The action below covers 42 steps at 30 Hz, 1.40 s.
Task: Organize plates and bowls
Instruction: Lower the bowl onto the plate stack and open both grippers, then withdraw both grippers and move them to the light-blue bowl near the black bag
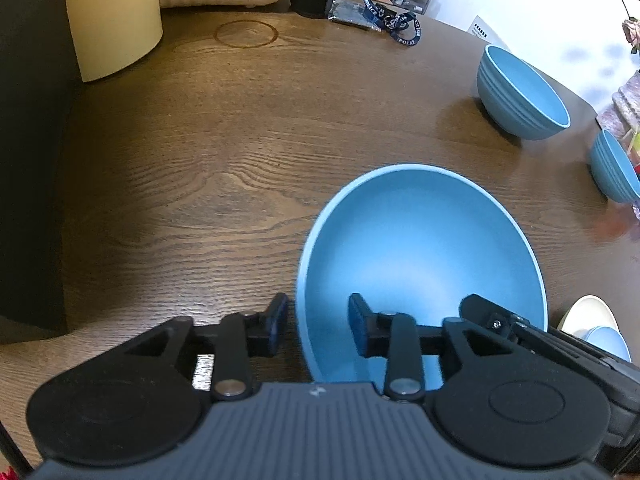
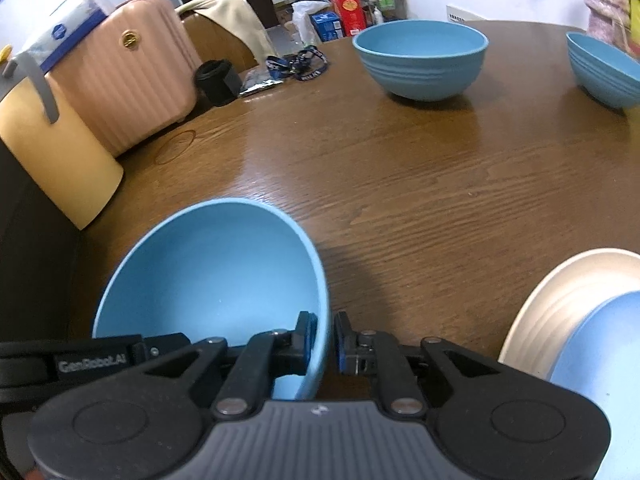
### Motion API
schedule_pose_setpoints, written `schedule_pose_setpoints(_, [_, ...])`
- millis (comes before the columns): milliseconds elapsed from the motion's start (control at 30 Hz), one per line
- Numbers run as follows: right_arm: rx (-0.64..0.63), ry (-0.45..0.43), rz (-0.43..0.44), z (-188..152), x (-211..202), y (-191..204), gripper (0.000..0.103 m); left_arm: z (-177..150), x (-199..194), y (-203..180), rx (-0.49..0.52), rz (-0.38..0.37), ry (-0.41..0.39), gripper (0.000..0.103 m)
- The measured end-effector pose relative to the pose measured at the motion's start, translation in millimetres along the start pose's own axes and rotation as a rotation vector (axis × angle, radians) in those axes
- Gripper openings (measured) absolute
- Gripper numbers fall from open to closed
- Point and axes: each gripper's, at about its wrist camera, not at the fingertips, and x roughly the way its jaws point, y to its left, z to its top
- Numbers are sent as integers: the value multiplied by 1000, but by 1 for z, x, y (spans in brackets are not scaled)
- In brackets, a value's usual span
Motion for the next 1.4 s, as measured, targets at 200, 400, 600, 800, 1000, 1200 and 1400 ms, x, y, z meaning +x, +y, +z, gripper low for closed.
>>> schedule_pose_setpoints(200, [42,-43,6,-3,-17,-8,65,-2,-18,-3,10,10,-57,64])
schedule_pose_setpoints(400, [34,-107,22,-6,-48,-12,98,-12,-47,-4,-5,42,-143,100])
schedule_pose_setpoints(600, [-36,-184,-4,-17,-90,-13,103,-31,-71,-4,-51,48,-195,103])
schedule_pose_setpoints(800, [-63,-216,-44,-43,-130,-26,103,-57,-96,-15,-46,61,-244,103])
schedule_pose_setpoints(1000, [-71,-226,-74,-75,-162,-43,103,-84,-113,-30,-35,40,-261,103])
schedule_pose_setpoints(1200, [-56,-247,-96,-92,-185,-59,103,-110,-130,-43,-26,24,-278,103])
schedule_pose_setpoints(1400, [-57,-263,-111,-108,-205,-71,103,-132,-141,-52,-23,17,-288,103])
